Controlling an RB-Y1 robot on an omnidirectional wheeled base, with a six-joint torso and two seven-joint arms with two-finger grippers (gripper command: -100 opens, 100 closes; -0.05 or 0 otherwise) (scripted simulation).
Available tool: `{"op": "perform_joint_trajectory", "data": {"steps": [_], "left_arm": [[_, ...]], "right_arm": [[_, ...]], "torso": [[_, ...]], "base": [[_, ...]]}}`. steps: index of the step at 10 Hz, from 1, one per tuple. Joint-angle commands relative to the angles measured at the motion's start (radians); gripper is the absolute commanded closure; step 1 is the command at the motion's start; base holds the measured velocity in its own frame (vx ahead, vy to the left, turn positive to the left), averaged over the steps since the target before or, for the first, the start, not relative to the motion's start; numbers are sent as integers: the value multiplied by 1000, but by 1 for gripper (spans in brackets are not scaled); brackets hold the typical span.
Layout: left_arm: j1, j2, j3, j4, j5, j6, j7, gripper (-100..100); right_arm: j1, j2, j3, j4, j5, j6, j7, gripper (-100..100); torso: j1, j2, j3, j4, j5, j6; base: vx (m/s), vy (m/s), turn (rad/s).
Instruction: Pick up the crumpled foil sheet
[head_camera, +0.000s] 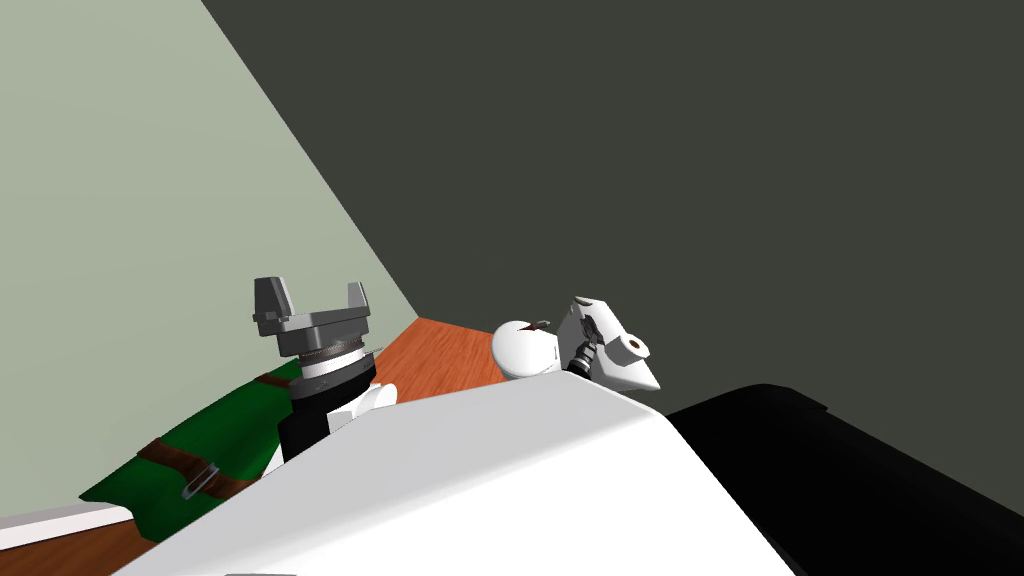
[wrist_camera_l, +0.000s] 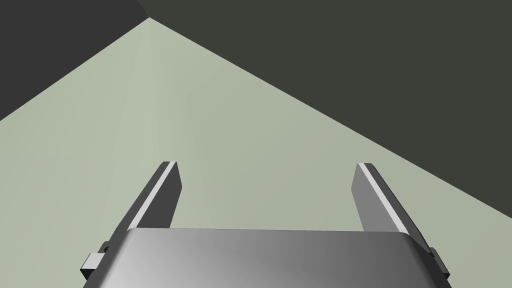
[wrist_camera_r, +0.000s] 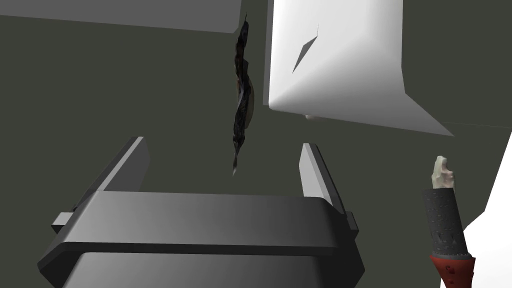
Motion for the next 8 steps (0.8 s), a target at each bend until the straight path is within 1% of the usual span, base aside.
{"op": "perform_joint_trajectory", "data": {"steps": [1,8], "left_arm": [[0,0,0,0,0,0,0,0],[0,0,0,0,0,0,0,0]], "right_arm": [[0,0,0,0,0,0,0,-100],[-7,-2,-3,9,0,-2,-2,-100]], "torso": [[0,0,0,0,0,0],[0,0,0,0,0,0]], "base": [[0,0,0],[0,0,1]]}}
